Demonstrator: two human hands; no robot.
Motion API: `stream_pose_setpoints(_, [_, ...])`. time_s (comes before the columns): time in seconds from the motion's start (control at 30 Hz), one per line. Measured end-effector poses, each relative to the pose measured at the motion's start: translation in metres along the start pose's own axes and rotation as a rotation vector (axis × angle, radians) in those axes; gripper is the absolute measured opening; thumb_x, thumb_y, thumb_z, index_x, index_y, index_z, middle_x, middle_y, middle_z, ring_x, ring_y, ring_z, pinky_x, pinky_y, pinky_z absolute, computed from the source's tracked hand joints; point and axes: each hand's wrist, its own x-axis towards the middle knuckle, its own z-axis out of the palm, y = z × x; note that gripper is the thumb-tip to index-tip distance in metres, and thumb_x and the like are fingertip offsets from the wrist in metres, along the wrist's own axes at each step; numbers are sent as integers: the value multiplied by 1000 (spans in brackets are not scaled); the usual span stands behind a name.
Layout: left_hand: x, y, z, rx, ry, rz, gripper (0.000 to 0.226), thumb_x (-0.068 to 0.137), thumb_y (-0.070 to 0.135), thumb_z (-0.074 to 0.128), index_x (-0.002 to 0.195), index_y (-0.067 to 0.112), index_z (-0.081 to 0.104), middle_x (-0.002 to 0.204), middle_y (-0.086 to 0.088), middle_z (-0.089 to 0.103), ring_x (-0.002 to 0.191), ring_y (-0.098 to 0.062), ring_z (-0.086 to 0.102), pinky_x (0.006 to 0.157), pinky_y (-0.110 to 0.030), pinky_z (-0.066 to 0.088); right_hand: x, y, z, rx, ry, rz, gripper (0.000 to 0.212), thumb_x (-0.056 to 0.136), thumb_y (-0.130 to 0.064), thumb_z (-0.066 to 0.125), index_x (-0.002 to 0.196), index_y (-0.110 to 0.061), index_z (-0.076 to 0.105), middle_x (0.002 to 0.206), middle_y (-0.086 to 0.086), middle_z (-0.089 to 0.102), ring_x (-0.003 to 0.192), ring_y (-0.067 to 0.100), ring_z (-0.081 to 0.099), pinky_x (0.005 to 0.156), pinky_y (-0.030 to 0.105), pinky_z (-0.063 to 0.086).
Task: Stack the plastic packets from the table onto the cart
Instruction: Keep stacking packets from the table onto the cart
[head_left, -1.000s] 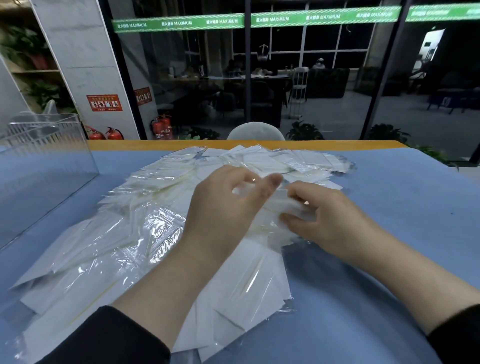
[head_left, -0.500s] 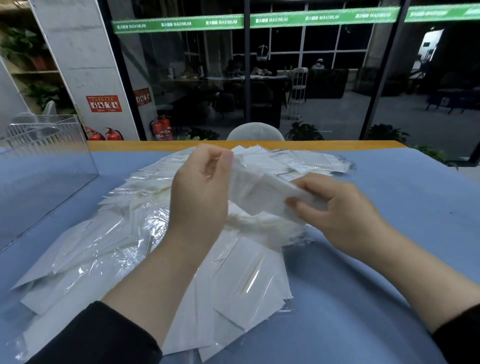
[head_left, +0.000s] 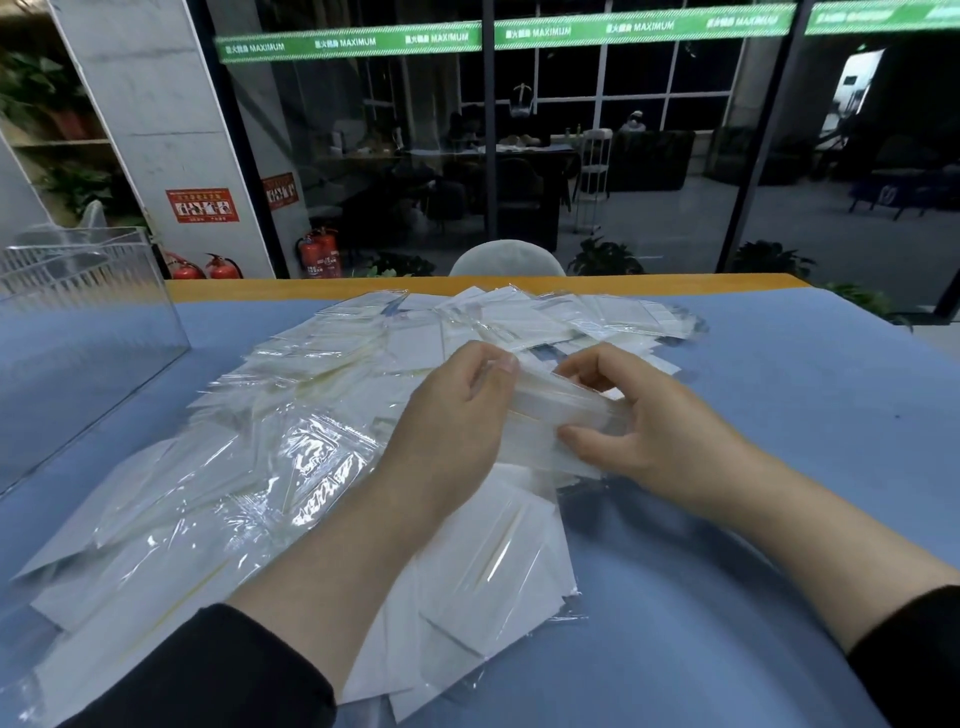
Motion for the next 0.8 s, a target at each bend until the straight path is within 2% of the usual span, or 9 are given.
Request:
stream_pose_setpoints(0.13, [-3,12,-7,-73,24,14,42,92,61,52,127,37,57,105,17,67,89,17,59,75,-8,43,0,-2,-7,59,101,25,20,88,-11,70,93,-31,66,86,-11,67,77,9,58,71,22,45])
stream_pose_setpoints(0.2, [1,15,-15,-228,43,-23,59,85,62,65,134,32,56,111,15,70,100,10,64,87,-17,47,2,-11,-10,278,227,9,17,90,-9,72,93,-25,70,87,-4,71,82,19,65,77,30,51])
stream_pose_setpoints(0.3, [2,17,-20,-417,-86,-144,49,78,44,83,120,22,71,116,0,75,113,-23,69,103,-50,51,1,-26,-3,457,198,4,15,87,-6,76,98,-16,73,91,3,74,87,24,70,81,42,57])
stream_pose_setpoints(0.37, [3,18,-20,-493,9,-130,32,84,31,79,112,17,74,112,-8,76,110,-31,70,103,-58,50,0,-30,5,437,206,12,21,85,-13,77,104,-19,71,95,-1,74,91,13,69,82,35,57])
stream_pose_setpoints(0.47, [11,21,-35,-561,321,-36,6,91,18,72,97,19,71,97,-7,77,91,-22,74,90,-44,60,-1,-34,0,239,316,67,23,84,-38,74,105,-34,65,95,-12,69,87,1,65,72,14,49])
stream_pose_setpoints(0.53, [17,19,-49,-424,499,4,15,87,24,73,92,12,66,88,-12,69,77,-22,66,78,-42,57,-3,-38,-10,23,210,108,28,79,-59,66,94,-36,66,87,-15,67,77,0,61,66,14,46])
stream_pose_setpoints(0.6, [19,15,-56,-231,523,71,21,85,23,68,92,5,59,78,-3,58,69,-14,52,66,-33,48,-8,-42,-13,-191,-53,213,53,64,-81,53,93,-38,66,84,-17,66,74,0,60,67,22,49])
stream_pose_setpoints(0.67, [17,13,-52,-51,396,82,12,85,17,62,80,13,52,62,17,47,57,-6,41,53,-21,36,-12,-49,-7,-353,-296,299,67,60,-88,51,109,-43,61,91,-19,64,80,-1,60,72,26,51])
stream_pose_setpoints(0.8, [11,8,-37,47,95,-28,8,90,14,55,94,9,50,70,1,51,52,-10,34,43,-20,31,-16,-56,6,-398,-377,339,79,66,-86,58,135,-48,44,100,-22,61,94,2,59,75,25,47])
